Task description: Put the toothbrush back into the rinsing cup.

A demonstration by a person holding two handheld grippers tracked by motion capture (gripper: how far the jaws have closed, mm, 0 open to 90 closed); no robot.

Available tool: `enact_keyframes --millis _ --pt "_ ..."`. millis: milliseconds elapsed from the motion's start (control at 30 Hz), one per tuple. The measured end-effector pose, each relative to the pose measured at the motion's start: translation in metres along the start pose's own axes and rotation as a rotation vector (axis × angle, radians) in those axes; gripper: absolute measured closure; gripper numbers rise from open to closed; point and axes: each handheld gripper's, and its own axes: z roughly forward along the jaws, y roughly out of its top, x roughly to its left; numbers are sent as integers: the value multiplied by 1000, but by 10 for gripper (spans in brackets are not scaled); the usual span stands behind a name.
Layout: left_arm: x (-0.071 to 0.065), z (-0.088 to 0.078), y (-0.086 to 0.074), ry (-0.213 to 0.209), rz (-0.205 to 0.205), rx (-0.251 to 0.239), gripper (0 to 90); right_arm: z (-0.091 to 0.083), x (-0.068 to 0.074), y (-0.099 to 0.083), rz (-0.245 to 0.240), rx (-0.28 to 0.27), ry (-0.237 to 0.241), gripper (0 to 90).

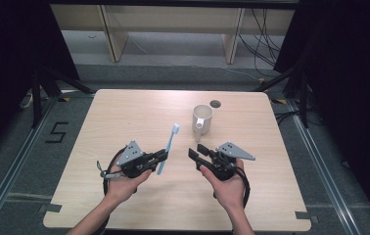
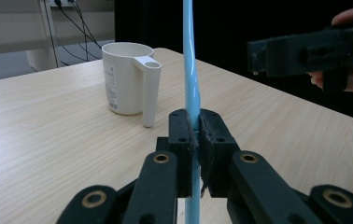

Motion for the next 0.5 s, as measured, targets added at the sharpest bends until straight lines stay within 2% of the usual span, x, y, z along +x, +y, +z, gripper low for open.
enact_keyframes --millis 33,67,133,167,300,333,400,500 --pt "-1 1 0 -1 6 -6 834 2 2 2 -7 -14 22 588" --pt "-2 3 1 -7 10 -8 834 3 4 4 -12 -13 13 601" --pt "-4 5 1 -9 14 -10 834 8 10 8 -4 -7 35 618" --pt "-5 6 2 -13 19 -5 834 11 10 10 -30 -12 35 620" --pt "-7 8 2 -14 25 -5 834 14 14 12 -27 -15 44 628" --pt "-7 8 1 -14 28 -4 834 15 14 13 -35 -8 33 630" --pt "-8 9 1 -15 33 -4 834 16 15 15 -23 -11 50 632" --pt "-10 10 1 -17 41 2 834 21 16 18 -22 -29 52 632"
